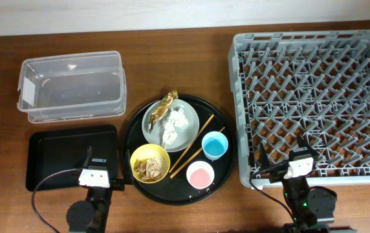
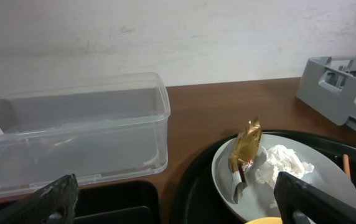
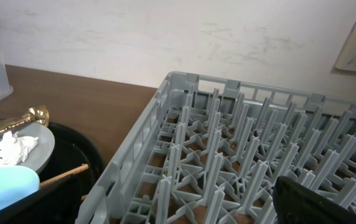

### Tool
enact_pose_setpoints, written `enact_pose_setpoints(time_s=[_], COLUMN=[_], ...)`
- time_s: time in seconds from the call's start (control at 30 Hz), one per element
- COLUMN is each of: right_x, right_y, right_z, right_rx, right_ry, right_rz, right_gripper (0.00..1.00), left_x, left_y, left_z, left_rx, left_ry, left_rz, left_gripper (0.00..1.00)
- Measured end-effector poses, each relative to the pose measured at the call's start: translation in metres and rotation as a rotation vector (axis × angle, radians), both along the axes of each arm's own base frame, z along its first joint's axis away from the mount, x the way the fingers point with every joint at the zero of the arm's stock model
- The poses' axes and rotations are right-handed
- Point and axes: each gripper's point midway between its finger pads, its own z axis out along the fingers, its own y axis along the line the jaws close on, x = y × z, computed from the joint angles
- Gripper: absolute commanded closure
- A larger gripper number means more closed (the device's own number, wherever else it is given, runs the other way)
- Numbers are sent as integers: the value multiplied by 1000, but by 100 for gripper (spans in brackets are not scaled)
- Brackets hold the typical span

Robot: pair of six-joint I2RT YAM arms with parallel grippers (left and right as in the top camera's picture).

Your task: Sort waste into correct bins and load items into the dishwasher rack

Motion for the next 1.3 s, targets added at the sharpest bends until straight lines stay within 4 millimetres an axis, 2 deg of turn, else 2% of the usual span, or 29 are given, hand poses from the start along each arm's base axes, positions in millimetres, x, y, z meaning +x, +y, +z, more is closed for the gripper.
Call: enact_pose_setpoints(time_s=[0.23,0.33,0.43,0.53,0.67,0.77,0.83,0.93,1.07,1.17,1.23,1.3], right_x=[0,0,-2,-8,-23,-30,-39,-33,-31,-32,-31,-32], right_y=[0,1,4,6,7,8,9,13,14,14,15,15], right_z=[0,0,-1,3,30,40,39,61,41,40,40,40], right_rx=[5,144,191,212,216,219,217,226,229,231,231,232], right_ry=[1,22,46,137,306,449,612,691,812,821,820,821], right_rz=[0,-5,11,14,2,-12,-25,-11,-18,-17,-16,-12], right_gripper=[1,1,1,1,1,1,1,1,1,1,1,1], left_x=[0,-2,-7,-5,12,25,21,24,26,48,72,106], left_y=[0,0,-1,-1,-3,-4,-5,-10,-24,-35,-40,-50], left_z=[2,-2,-2,17,24,28,20,28,35,47,47,45], left_rx=[-1,2,9,14,29,39,48,44,3,-20,-15,40], left_ry=[-9,31,130,197,390,532,682,841,842,764,752,741], left_rz=[0,-4,-8,-10,-11,-12,-18,-44,-118,-166,-187,-229], left_gripper=[1,1,1,1,1,1,1,1,1,1,1,1])
